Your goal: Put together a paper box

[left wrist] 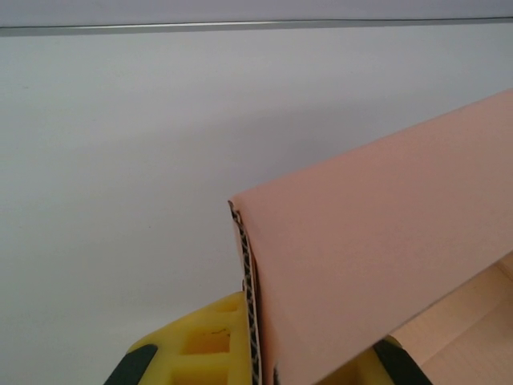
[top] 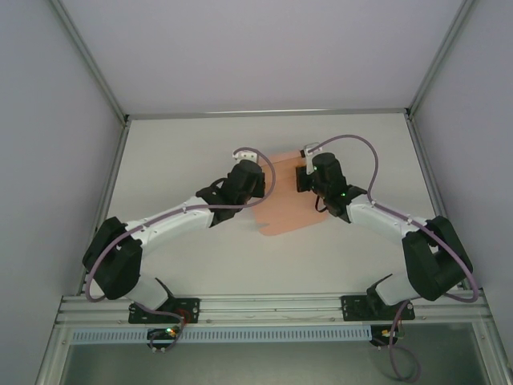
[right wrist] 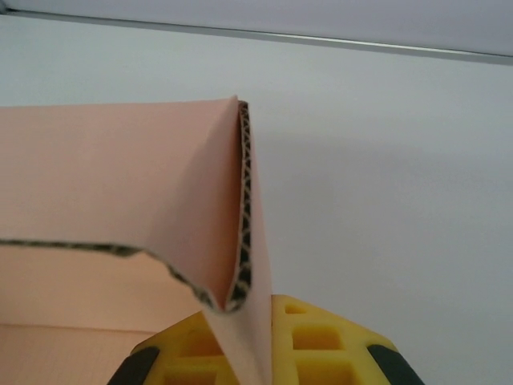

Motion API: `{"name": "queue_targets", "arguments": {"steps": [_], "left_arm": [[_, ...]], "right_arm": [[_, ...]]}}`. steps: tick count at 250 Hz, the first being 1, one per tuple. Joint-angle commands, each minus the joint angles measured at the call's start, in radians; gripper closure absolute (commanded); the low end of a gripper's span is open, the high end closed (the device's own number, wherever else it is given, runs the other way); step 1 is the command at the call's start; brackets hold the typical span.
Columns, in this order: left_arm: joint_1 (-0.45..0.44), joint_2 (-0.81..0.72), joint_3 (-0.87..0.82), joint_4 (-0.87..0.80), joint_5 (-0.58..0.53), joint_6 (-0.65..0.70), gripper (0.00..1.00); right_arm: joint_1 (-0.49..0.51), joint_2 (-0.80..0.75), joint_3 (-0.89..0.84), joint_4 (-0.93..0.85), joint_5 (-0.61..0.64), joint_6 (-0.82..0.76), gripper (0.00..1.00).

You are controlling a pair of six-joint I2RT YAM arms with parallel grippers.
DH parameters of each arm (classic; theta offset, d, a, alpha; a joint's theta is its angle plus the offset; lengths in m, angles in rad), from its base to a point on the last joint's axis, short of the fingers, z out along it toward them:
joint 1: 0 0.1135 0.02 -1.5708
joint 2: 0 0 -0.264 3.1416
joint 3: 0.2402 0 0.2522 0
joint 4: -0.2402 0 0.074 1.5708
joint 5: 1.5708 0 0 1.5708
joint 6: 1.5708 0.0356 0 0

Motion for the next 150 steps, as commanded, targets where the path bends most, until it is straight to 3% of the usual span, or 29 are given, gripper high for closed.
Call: {"name": "queue_targets", "arguments": {"steps": [1, 35, 86, 131, 150], "left_arm": [[-0.011, -0.02, 0.024, -0.036, -0.008, -0.011, 1.0], [-0.01, 0.001, 0.055, -0.094, -0.053, -0.049, 1.0], [-0.003, 0.033, 0.092, -0.158, -0.077, -0.087, 1.0], [0.007, 0.044, 0.103, -0.158, -0.071, -0.092, 1.0], [0.009, 0.052, 0.106, -0.158, -0.068, -0.093, 1.0]], "right_arm": [[0.004, 0.042, 0.083, -0.138, 0.403, 0.079, 1.0], [0.019, 0.16, 0.204, -0.381, 0.766, 0.176, 1.0], [0.03, 0.238, 0.234, -0.425, 0.947, 0.195, 1.0], [0.04, 0.255, 0.224, -0.316, 0.975, 0.111, 1.0], [0.038, 0.244, 0.206, -0.242, 0.848, 0.067, 1.0]]}}
